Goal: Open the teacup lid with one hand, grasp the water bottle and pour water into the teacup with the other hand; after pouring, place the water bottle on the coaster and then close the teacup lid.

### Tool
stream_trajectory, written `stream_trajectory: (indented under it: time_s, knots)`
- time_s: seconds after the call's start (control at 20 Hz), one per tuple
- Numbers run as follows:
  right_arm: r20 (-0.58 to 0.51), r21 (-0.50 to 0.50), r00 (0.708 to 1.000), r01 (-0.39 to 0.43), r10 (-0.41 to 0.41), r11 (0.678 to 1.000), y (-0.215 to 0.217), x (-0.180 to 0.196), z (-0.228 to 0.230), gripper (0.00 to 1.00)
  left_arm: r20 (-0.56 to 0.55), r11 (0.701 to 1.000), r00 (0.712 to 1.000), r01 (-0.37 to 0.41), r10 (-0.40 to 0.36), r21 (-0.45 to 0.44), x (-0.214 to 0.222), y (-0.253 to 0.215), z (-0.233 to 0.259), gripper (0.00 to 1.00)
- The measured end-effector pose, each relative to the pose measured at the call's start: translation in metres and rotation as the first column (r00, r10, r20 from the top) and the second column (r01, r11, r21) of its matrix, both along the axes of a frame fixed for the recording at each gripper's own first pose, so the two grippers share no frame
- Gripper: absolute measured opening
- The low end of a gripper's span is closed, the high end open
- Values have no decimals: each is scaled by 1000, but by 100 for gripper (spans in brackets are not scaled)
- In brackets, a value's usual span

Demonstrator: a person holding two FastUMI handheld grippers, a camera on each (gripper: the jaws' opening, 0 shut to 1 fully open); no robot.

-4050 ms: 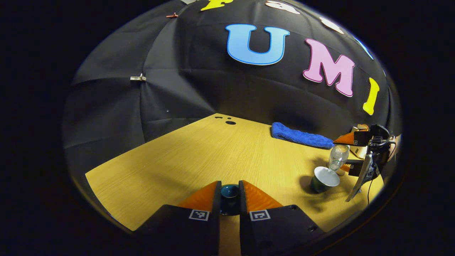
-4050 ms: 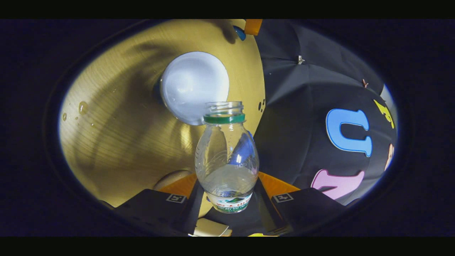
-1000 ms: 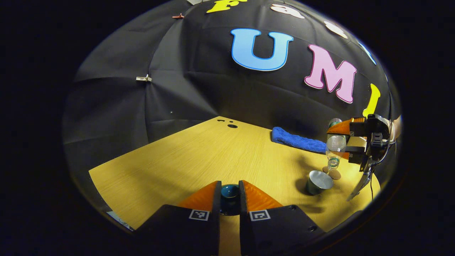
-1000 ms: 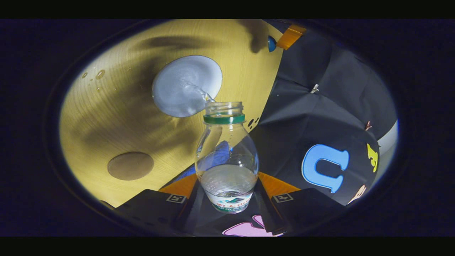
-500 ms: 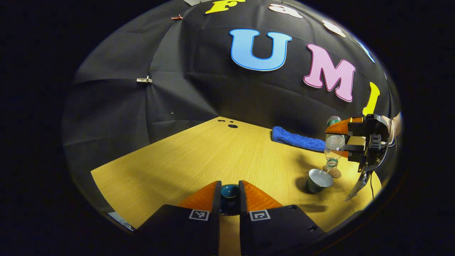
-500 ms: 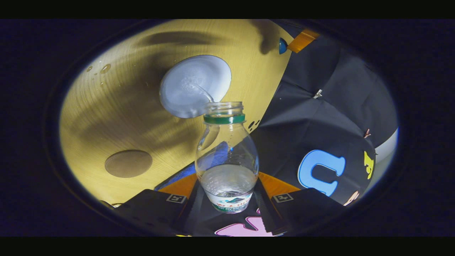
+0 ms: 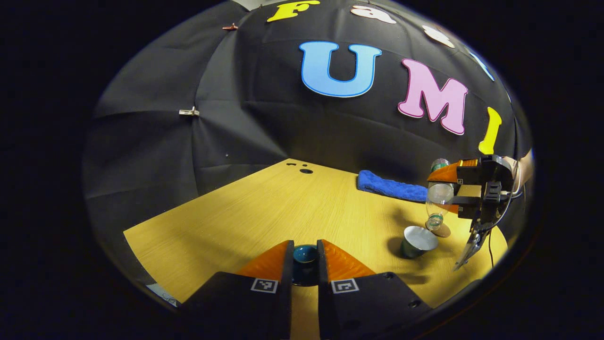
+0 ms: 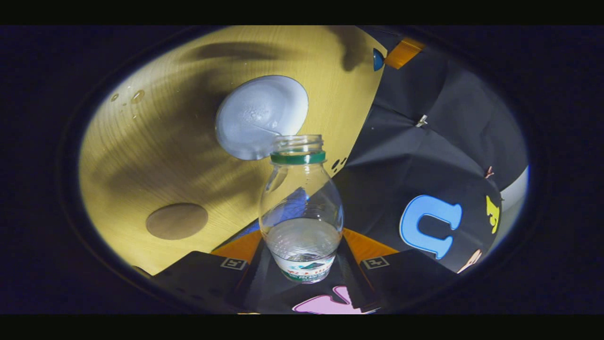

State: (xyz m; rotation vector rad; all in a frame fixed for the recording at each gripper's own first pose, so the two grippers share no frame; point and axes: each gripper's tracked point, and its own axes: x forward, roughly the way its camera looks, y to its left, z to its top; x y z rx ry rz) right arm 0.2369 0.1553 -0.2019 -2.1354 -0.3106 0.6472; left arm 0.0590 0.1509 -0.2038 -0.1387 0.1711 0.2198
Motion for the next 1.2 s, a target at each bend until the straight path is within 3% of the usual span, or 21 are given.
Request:
stream_trajectory:
  time_s: [0.2, 0.3, 0.35, 0.4, 0.5, 0.6, 0.65, 0.7, 0.8, 0.85, 0.95, 1.1, 1.2]
  knots:
    - [-54, 71, 996, 77, -73, 994, -13, -6, -4, 73, -1, 1000, 1000, 13, -13, 12, -1, -11, 4, 27]
    - [-117, 137, 982, 162, -147, 977, -23, -13, -11, 73, -3, 1000, 1000, 22, -21, 16, 1, -18, 5, 27]
    - [-153, 182, 972, 207, -181, 961, -29, -16, -11, 70, -4, 999, 1000, 28, -28, 17, 1, -22, 6, 27]
    - [-199, 227, 956, 258, -215, 939, -33, -15, -13, 73, -5, 999, 999, 35, -35, 19, 2, -26, 7, 27]
    - [-305, 310, 909, 376, -283, 873, -44, -17, -15, 73, -5, 998, 999, 52, -51, 26, 6, -36, 10, 27]
    - [-464, 397, 809, 555, -362, 731, -59, -7, -26, 73, 6, 997, 997, 73, -73, 22, 14, -48, 20, 27]
    - [-582, 443, 718, 674, -383, 591, -69, -5, -33, 73, 4, 996, 996, 87, -87, 1, 17, -55, 25, 27]
    - [-656, 479, 660, 739, -366, 473, -74, 0, -35, 73, 5, 995, 995, 97, -97, 1, 18, -60, 31, 27]
    - [-743, 515, 597, 798, -302, 311, -80, 2, -42, 74, 3, 994, 994, 110, -110, 24, 19, -65, 41, 27]
    - [-773, 522, 576, 816, -267, 250, -82, 6, -47, 74, 0, 992, 993, 117, -117, 38, 19, -67, 44, 27]
    - [-803, 531, 557, 830, -212, 168, -81, 7, -48, 74, -15, 990, 991, 132, -131, 56, 18, -72, 47, 27]
    - [-839, 544, 543, 839, -45, -10, -70, 4, -41, 73, -34, 989, 991, 134, -132, 56, 17, -79, 49, 27]
    - [-848, 521, 527, 849, 60, -84, -64, 3, -41, 73, -34, 989, 990, 137, -135, 53, 18, -85, 51, 27]
